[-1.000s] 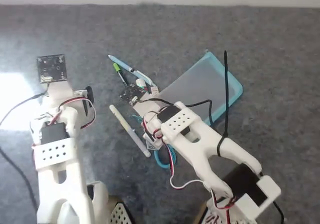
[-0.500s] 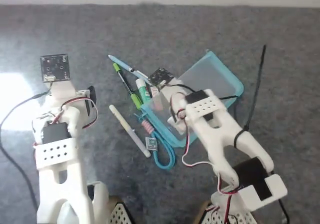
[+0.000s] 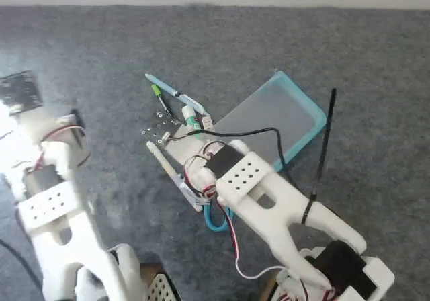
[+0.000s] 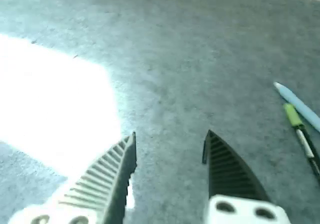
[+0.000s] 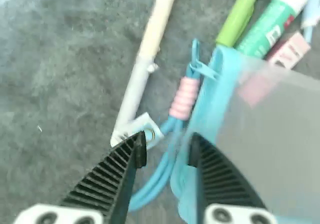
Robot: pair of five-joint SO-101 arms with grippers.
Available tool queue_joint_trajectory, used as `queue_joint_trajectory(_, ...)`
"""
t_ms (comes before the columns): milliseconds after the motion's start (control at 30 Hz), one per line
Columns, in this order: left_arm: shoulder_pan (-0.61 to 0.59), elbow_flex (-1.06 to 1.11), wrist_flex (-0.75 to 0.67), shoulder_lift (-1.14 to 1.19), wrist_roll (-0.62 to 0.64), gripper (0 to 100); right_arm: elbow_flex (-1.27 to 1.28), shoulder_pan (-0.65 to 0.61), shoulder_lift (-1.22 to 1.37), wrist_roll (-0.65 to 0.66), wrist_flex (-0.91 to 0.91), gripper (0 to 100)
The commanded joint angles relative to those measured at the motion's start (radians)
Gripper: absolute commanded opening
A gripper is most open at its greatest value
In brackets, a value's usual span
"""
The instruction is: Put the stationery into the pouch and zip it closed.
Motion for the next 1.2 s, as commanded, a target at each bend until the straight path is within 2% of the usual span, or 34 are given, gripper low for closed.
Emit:
queue_joint_trajectory(0, -0.072, -0.114, -0.018, 0.104, 0.008, 21, -0.057, -0.015, 0.064, -0.041, -0.104, 21.3)
queue_joint_trajectory(167, -0.104, -0.236, 0.054, 0.245, 0.008, 21, -0.063, -0.002, 0.191, -0.137, -0.217, 21.2)
queue_joint_trajectory(433, -0.083, -0.252, 0.064, 0.267, 0.008, 21, -0.135, 0.001, 0.294, -0.143, -0.165, 21.0)
queue_joint_trajectory(967, -0.078, -0.252, 0.066, 0.267, 0.026, 21, -0.181, 0.041, 0.432, -0.264, -0.15, 20.3)
queue_joint_trajectory(1133, -0.078, -0.252, 0.066, 0.267, 0.026, 21, -0.23, 0.041, 0.478, -0.275, -0.151, 0.2)
queue_joint_trajectory(1167, -0.078, -0.252, 0.066, 0.267, 0.026, 21, -0.233, 0.041, 0.484, -0.267, -0.148, 0.8)
